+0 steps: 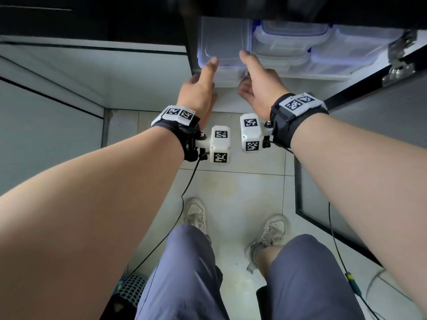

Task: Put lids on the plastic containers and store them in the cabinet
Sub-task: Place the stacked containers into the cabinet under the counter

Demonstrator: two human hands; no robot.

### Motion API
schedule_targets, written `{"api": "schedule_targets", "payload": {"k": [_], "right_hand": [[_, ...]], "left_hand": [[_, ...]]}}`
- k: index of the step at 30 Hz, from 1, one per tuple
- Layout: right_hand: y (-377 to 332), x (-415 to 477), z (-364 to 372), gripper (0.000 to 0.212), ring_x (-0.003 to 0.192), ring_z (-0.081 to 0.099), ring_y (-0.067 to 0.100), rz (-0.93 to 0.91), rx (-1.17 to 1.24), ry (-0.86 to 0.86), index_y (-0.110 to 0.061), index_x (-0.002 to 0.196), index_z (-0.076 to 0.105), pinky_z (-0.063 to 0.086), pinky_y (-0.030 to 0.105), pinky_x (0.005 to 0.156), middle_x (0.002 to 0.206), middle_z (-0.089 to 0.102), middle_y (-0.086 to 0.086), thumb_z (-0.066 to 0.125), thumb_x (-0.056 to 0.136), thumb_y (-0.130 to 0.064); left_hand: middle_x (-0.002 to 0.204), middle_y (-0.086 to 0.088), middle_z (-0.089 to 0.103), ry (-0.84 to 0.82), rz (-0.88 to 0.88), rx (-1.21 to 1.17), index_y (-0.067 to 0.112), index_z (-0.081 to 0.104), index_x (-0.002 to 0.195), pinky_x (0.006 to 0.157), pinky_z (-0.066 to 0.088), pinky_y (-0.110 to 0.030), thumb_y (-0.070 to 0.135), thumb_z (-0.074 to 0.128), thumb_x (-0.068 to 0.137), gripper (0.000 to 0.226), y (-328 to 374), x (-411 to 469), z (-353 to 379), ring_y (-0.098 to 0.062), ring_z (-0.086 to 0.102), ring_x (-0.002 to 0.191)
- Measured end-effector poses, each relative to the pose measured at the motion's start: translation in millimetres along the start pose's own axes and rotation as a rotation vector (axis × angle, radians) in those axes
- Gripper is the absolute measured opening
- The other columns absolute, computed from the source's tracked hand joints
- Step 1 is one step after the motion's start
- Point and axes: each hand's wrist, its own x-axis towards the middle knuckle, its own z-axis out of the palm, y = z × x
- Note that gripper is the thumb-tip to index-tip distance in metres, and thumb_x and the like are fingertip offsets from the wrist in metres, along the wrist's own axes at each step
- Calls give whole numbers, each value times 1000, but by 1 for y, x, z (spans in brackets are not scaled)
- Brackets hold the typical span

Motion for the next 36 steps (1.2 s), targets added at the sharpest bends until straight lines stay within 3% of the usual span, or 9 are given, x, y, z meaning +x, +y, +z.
{"api": "schedule_targets", "payload": {"k": [2,5,8,10,12,17,22,27,36], "right_hand": [[2,-6,0,46,83,51,22,32,81,-61,-15,91,62,57,31,84,82,47,2,73,66,-52],[7,-13,-3,32,91,59,25,73,222,-67,-13,94,58,54,35,84,97,56,8,56,63,-22],[11,-11,-4,38,115,66,24,33,85,-85,-9,101,64,56,38,97,117,66,8,50,67,-9],[10,-5,-3,41,127,64,26,-16,2,-93,-9,115,66,56,39,103,128,68,8,47,80,2],[9,2,-1,47,128,64,25,-45,-13,-95,-12,121,64,59,35,96,130,69,8,43,86,9],[10,10,-1,42,126,64,29,-36,25,-71,-14,114,67,60,34,90,136,67,14,45,87,8],[15,-18,-21,34,102,68,25,58,-6,-43,-5,121,66,59,36,86,116,65,11,48,93,-1],[4,-99,-57,29,78,67,21,139,-115,6,-10,116,65,57,32,69,89,67,5,47,94,-3],[-33,-235,-148,15,76,66,24,214,-405,51,-11,96,64,57,34,73,89,66,9,49,96,-10]], "left_hand": [[102,-9,65,-2,-40,-67,9,67,113,97,54,-30,51,70,80,53,-3,-4,-3,-19,66,101],[111,-13,60,19,-90,-150,7,59,117,94,56,-34,15,53,98,21,-8,-9,-5,-23,61,106],[121,-8,60,-9,-84,-76,5,54,136,105,54,-41,-6,42,100,40,-8,-8,0,-15,60,102],[140,-4,58,-44,-57,-19,9,50,146,112,50,-44,-10,38,101,50,-5,-4,3,-14,59,124],[160,-4,47,-69,-30,26,10,43,153,115,47,-46,-12,33,101,58,-1,3,6,-18,47,144],[166,-2,39,-84,-17,92,18,38,159,104,52,-39,-12,33,101,66,4,22,12,-19,43,149],[150,-12,57,-50,-91,209,15,51,150,95,58,-41,2,49,104,48,6,2,15,-30,58,136],[93,-1,70,-10,-203,360,15,66,115,73,59,-33,15,48,105,21,22,-78,30,-20,69,84],[85,-5,73,-99,-334,560,13,67,103,82,61,-38,17,52,104,16,52,-200,94,-22,71,74]]}}
